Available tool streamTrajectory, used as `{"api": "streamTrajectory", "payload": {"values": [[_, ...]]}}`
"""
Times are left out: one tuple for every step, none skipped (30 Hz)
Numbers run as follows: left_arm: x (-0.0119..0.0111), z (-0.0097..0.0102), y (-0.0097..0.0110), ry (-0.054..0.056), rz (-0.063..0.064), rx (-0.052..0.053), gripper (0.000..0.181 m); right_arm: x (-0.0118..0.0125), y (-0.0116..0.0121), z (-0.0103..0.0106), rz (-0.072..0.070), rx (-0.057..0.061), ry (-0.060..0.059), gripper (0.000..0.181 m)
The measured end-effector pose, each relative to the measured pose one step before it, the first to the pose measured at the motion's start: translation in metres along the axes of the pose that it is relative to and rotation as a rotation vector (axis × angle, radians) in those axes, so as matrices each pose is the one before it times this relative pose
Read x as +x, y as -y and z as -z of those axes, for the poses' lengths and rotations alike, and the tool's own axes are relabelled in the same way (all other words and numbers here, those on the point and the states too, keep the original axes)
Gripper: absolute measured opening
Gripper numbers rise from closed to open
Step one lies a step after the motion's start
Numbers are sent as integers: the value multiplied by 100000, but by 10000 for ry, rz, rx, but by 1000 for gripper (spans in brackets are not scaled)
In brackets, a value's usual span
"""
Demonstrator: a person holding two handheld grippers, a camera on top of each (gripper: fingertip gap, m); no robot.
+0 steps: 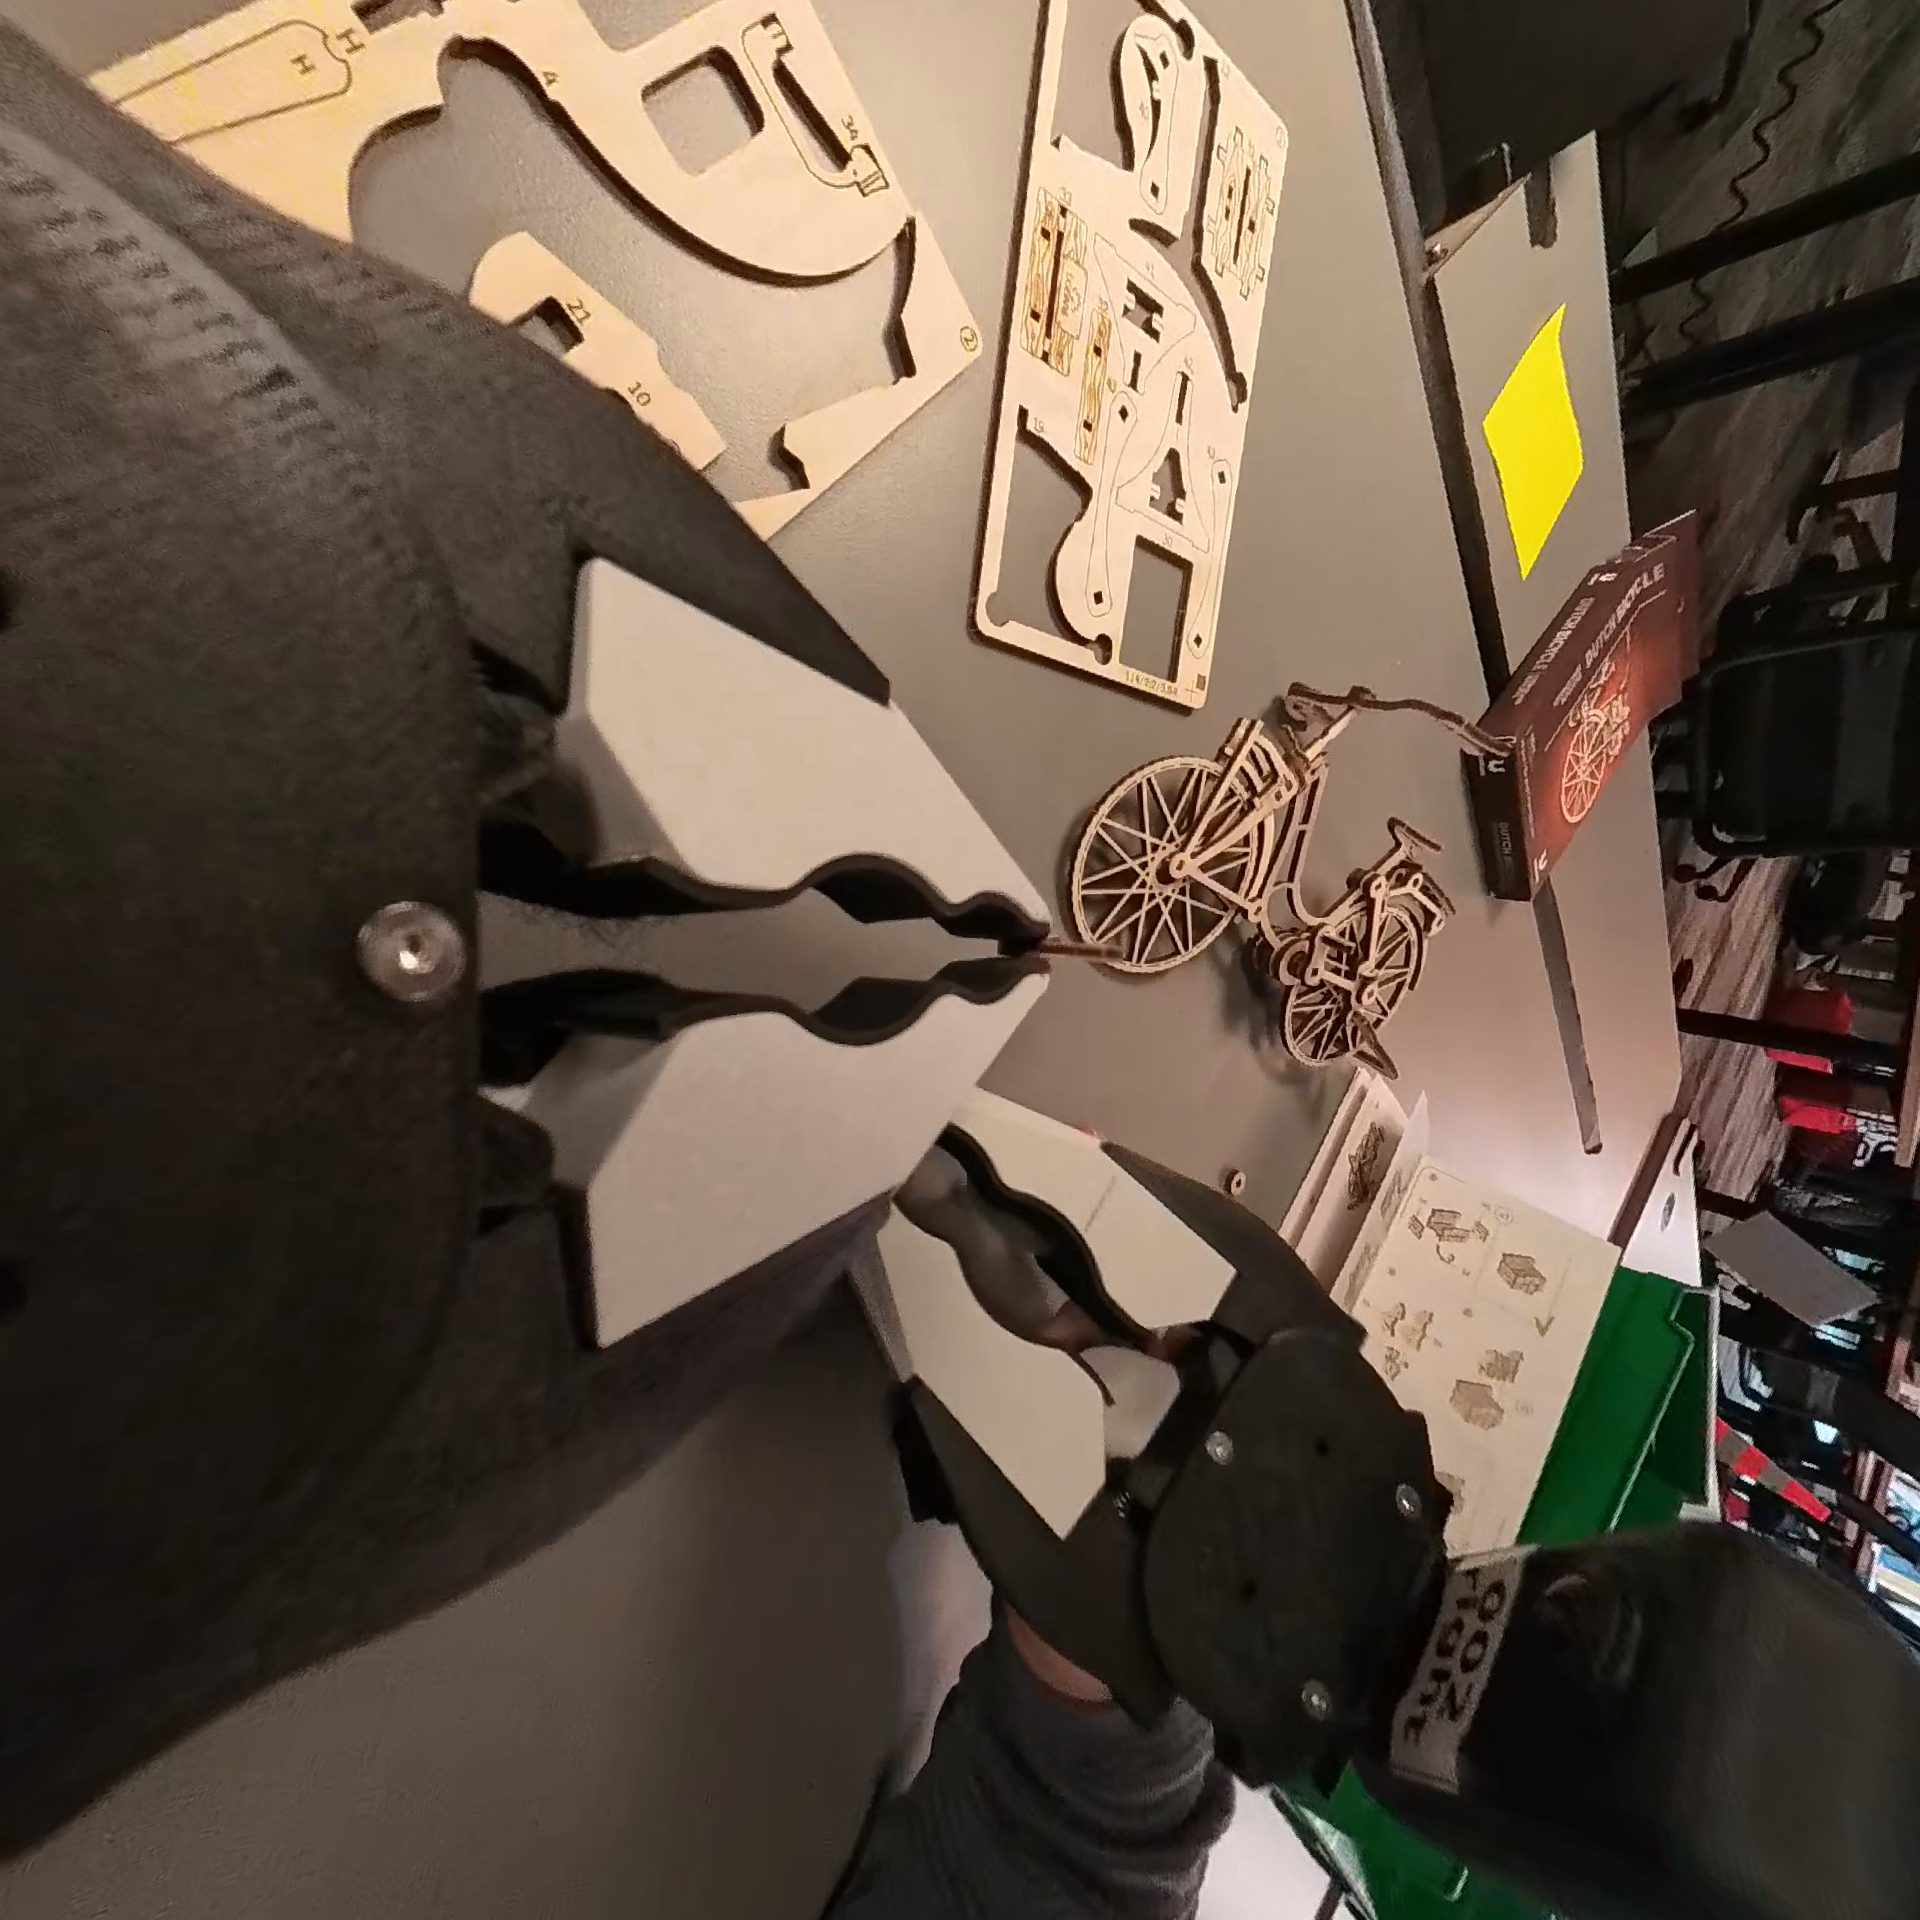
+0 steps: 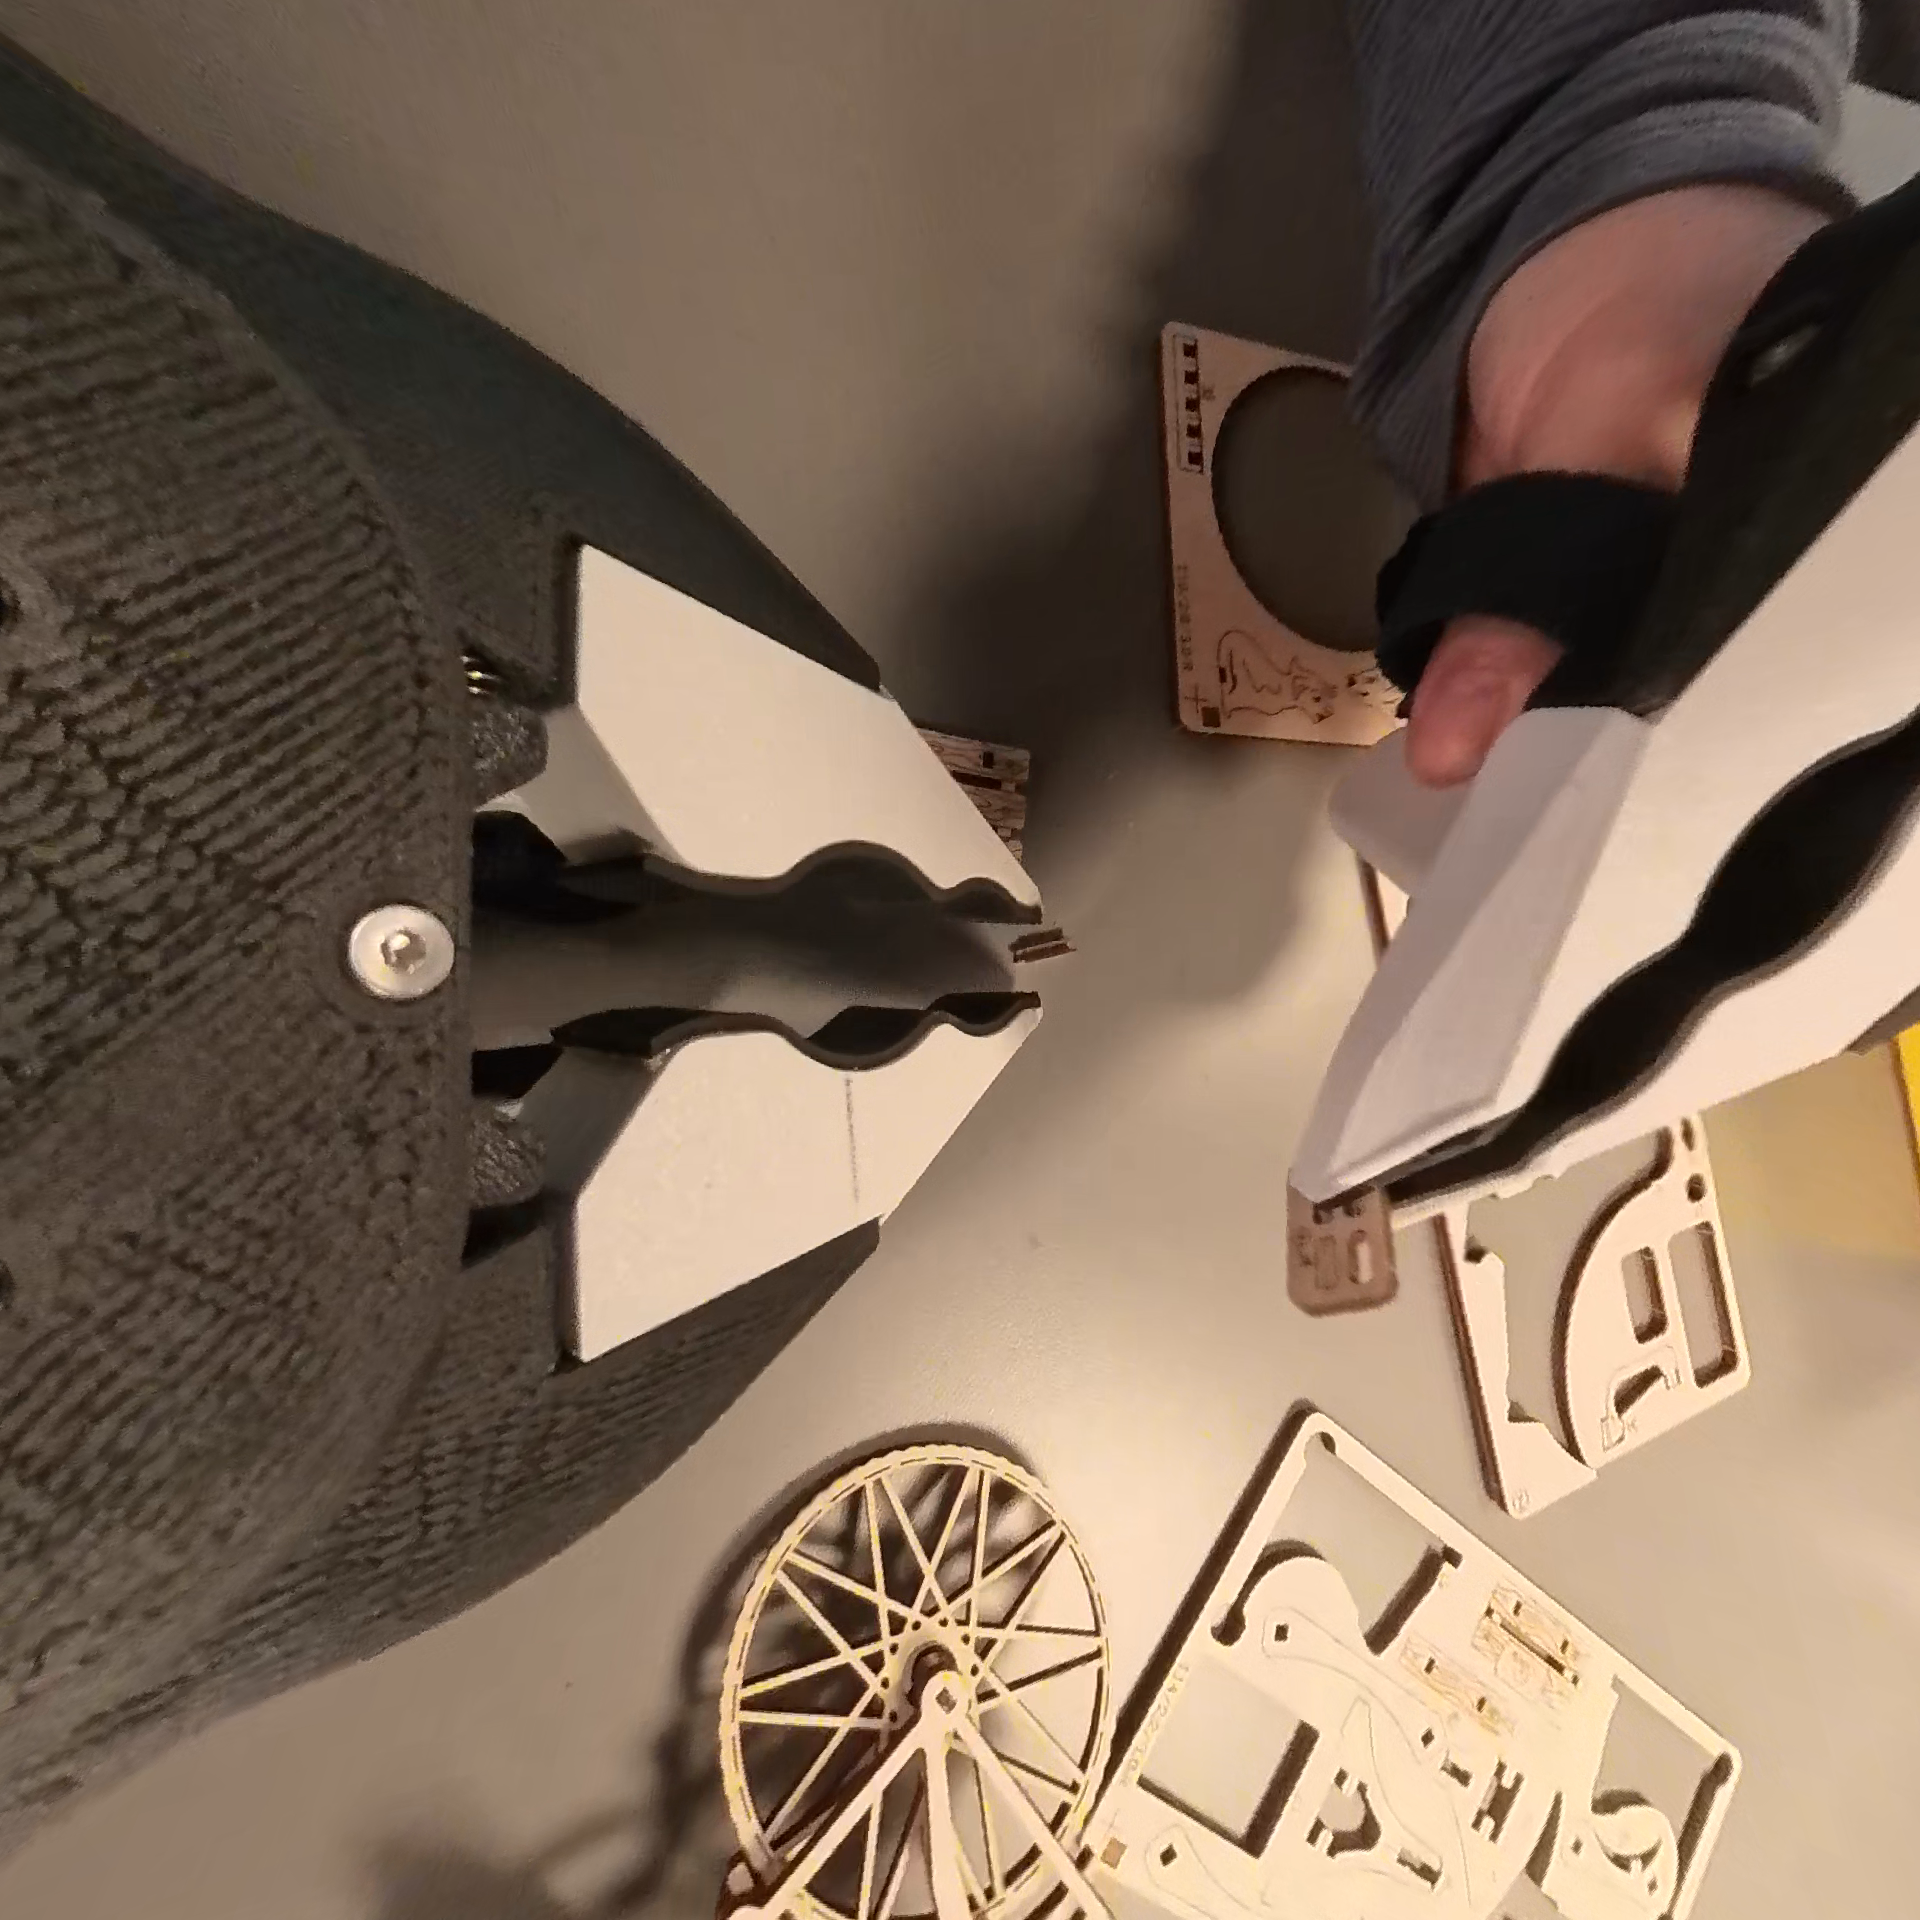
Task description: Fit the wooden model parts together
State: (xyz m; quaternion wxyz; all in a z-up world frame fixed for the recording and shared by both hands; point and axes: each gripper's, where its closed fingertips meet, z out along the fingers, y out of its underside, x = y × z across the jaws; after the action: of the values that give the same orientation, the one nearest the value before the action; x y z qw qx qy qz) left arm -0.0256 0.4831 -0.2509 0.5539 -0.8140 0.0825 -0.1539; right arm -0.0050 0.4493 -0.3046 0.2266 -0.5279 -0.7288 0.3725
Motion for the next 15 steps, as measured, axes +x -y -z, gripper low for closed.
{"api": "streamTrajectory", "payload": {"values": [[22, -24, -16, -27, 11, -16, 1, 6, -77, -152, 107, -105, -26, 12], [31, -11, -14, -28, 13, -9, 1, -3, -46, -135, 95, -87, -24, 11], [19, -7, -23, -30, 21, -9, 1, -18, 11, -99, 79, -32, -11, 11], [21, -22, -27, -29, 21, -18, 1, -4, 38, -51, 33, -3, -9, 10], [32, -22, -45, -27, 13, -21, 1, 85, 2, -19, -40, -3, -60, 7], [51, -31, -38, -32, 5, -25, 1, 125, 11, -12, -77, -2, -84, 5], [18, -29, -62, -13, -4, -26, 1, 101, -13, -7, -43, -8, -91, 1], [22, -46, -62, -15, -7, -31, 1, 37, -3, -7, 2, -7, -97, 1], [21, -46, -79, -13, 0, -36, 1, 35, 8, -16, -22, -3, -106, 0], [49, -70, -116, -32, 25, -62, 1, 164, 23, 8, -49, 6, -217, 0], [76, -89, -118, -45, 51, -63, 1, 423, 122, 136, 23, 100, -430, 0], [91, -70, -82, -55, 63, -45, 1, 544, 392, 358, 55, 329, -566, 0], [69, -57, -62, -40, 83, -36, 1, 570, 662, 553, -88, 551, -573, 0], [2, -44, -87, -1, 124, -43, 1, 586, 772, 635, -225, 638, -539, 0], [-50, -50, -75, 18, 165, -37, 1, 642, 713, 614, -206, 590, -547, 0]]}}
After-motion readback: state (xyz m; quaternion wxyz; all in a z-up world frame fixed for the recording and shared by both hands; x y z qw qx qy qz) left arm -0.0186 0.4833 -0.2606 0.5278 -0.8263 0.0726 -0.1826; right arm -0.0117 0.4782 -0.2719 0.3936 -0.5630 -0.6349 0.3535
